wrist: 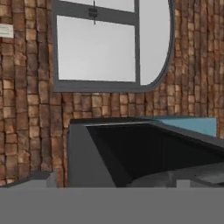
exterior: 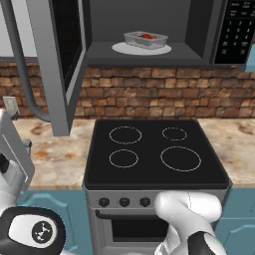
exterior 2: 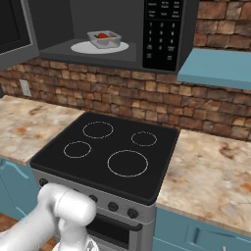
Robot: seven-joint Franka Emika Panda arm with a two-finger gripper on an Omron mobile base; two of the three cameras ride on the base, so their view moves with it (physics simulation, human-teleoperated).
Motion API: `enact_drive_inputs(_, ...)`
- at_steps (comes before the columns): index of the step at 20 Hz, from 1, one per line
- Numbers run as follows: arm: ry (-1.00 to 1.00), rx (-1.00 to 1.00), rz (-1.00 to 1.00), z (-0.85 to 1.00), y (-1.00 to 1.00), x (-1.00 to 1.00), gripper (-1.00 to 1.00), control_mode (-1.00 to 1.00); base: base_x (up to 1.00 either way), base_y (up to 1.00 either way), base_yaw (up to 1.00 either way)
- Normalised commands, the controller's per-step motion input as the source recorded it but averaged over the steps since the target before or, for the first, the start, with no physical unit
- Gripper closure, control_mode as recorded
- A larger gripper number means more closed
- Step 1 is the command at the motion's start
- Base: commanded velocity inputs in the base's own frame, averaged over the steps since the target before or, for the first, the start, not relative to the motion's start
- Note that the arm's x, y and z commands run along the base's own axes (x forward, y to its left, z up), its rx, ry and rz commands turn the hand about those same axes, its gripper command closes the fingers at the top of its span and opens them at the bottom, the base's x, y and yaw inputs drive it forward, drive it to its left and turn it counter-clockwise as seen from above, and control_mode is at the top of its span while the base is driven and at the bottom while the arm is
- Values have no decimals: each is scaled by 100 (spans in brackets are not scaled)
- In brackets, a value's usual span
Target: Place the tupperware containing the chicken drumstick and bell pepper meal in the microwave. Close the microwave door and press the start button to reheat the meal.
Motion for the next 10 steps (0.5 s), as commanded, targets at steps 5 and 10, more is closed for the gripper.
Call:
enact_drive_inputs(5,13,-1,-3,-10,40,66,-100,-100,0,0,0)
enact_drive_inputs(10,11,0,-3,-4,30,70,-100,-100,0,0,0)
